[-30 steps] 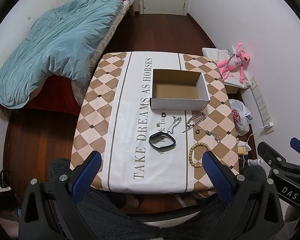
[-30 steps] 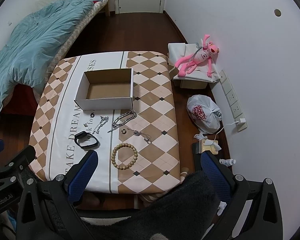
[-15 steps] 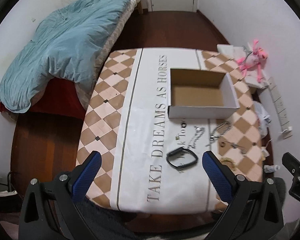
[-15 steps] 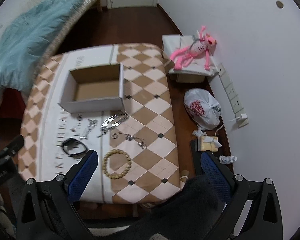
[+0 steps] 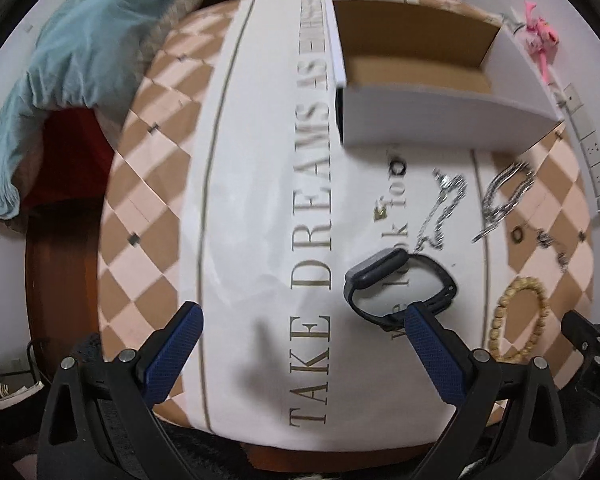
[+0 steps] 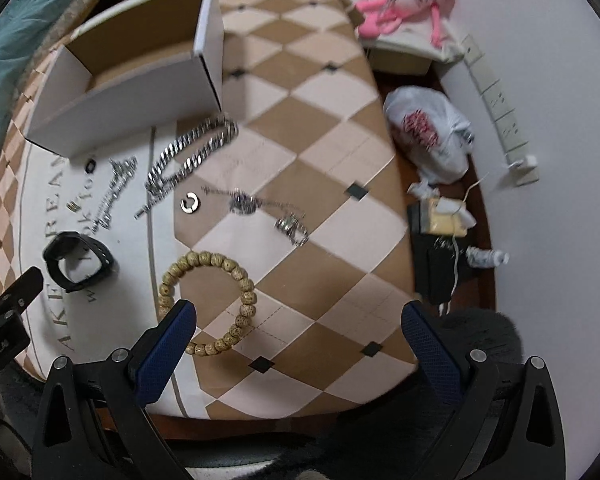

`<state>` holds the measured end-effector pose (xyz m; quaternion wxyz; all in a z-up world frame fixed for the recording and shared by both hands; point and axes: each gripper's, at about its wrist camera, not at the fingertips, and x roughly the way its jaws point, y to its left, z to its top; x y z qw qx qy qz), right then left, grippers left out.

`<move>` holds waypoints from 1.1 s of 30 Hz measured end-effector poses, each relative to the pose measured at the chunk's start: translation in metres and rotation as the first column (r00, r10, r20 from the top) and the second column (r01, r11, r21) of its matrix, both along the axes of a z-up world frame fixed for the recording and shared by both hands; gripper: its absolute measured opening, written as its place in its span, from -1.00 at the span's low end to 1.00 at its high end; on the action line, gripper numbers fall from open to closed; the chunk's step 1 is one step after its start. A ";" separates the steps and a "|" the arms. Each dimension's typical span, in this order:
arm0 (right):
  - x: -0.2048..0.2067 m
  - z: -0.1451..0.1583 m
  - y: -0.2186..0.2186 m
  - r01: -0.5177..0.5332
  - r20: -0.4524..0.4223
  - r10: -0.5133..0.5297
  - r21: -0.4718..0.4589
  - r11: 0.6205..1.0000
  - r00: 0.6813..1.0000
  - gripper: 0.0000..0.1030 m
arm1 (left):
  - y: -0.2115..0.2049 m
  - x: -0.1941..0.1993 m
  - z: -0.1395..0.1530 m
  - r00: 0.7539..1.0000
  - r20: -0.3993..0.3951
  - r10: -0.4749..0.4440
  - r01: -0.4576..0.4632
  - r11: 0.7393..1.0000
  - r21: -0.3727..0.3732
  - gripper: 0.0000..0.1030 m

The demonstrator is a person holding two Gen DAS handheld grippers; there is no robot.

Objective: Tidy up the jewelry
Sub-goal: 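Grasp the black watch band with the left tool while the right tool grasps the wooden bead bracelet, then carry the band with the left tool into the white box while the right tool drops the bracelet beside it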

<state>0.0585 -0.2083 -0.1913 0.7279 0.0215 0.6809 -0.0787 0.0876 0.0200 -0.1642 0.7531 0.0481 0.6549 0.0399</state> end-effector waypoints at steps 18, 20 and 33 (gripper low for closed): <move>-0.005 -0.035 0.014 -0.014 -0.031 0.016 0.068 0.998 0.999 0.08 | 0.005 0.012 -0.039 1.000 -0.009 0.007 -0.008 0.989 -0.151 -0.43; -0.006 -0.031 0.019 -0.028 -0.013 0.029 0.065 0.997 1.000 -0.07 | 0.004 0.011 -0.042 1.000 0.003 0.001 0.000 0.990 -0.141 -0.54; -0.015 -0.007 0.043 -0.036 0.075 0.024 0.167 0.985 0.997 -0.82 | 0.018 -0.026 -0.023 0.998 0.047 -0.031 0.036 0.991 -0.131 -0.88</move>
